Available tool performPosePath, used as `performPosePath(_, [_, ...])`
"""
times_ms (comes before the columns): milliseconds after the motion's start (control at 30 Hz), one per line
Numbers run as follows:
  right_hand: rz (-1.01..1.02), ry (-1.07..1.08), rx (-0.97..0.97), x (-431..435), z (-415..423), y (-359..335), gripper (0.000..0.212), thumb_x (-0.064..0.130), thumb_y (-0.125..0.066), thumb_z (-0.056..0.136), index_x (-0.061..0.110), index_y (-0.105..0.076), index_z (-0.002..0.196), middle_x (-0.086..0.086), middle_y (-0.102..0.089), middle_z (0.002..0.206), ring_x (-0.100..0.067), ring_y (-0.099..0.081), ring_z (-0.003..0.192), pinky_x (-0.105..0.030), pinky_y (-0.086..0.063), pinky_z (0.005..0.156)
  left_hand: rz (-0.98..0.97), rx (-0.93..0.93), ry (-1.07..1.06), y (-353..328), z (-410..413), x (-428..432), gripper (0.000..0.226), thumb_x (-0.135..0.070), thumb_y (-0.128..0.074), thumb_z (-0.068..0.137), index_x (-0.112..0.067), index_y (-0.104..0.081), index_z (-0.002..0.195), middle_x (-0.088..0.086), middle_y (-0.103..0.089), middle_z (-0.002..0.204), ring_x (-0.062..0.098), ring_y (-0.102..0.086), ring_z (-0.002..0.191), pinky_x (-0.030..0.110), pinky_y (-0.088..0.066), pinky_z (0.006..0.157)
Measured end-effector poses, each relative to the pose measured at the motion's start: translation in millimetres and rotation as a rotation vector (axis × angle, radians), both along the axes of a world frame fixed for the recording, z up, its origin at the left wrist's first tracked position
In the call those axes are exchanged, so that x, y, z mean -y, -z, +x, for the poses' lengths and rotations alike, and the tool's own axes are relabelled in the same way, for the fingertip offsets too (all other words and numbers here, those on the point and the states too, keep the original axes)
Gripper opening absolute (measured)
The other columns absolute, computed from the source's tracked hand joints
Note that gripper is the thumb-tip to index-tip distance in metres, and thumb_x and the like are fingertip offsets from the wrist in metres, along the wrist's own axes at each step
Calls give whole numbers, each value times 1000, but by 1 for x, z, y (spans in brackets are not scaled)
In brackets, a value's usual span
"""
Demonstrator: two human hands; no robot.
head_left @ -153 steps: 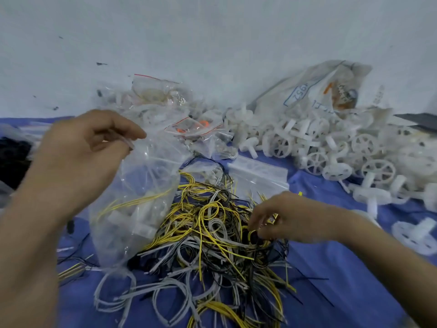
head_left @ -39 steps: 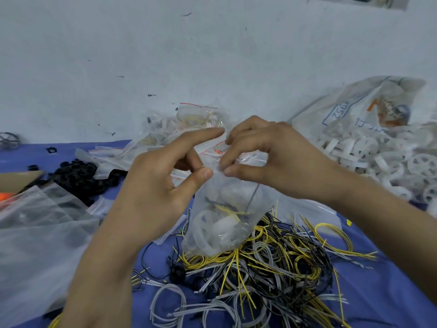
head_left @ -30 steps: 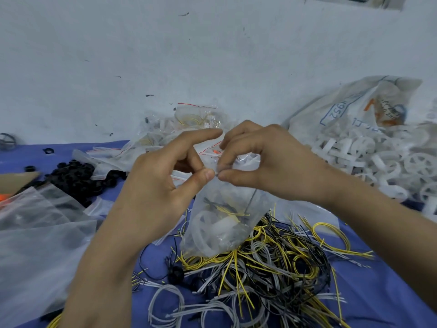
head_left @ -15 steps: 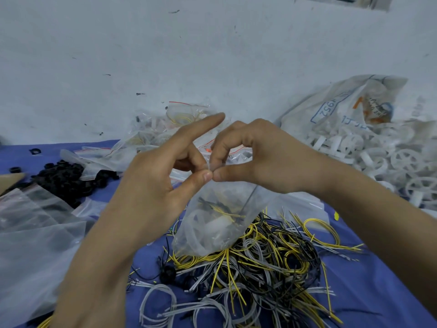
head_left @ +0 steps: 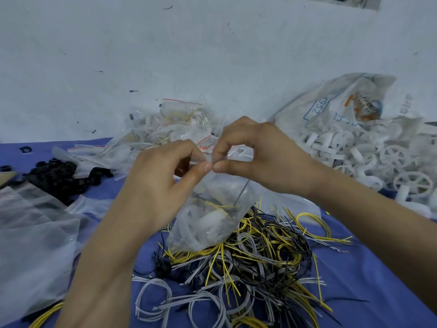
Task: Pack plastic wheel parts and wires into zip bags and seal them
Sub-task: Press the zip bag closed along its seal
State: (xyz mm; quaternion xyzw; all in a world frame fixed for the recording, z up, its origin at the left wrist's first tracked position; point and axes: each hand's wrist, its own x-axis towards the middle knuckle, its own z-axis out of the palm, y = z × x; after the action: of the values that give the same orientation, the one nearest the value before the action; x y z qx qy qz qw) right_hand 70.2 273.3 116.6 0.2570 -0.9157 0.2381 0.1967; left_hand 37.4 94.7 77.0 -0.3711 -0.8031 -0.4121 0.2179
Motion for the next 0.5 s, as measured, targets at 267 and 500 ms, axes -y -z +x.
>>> performPosePath(267, [129, -35, -111, 0, -4, 3, 2, 15, -68, 85, 14, -67, 83, 7, -61, 80, -12, -48, 95, -25, -38, 83, -12, 6, 33, -1, 0, 2, 12, -32, -57, 80, -23, -64, 76, -3, -64, 76, 12, -59, 76, 32, -45, 73])
performPosePath(500, [220, 1, -191, -3, -3, 9, 4, 13, -62, 88, 10, -64, 85, 5, -57, 84, -12, -43, 92, -35, -37, 85, 1, -14, 59, 0, -2, 6, 13, -24, -57, 81, -16, -61, 71, -2, -61, 74, 15, -59, 74, 37, -45, 72])
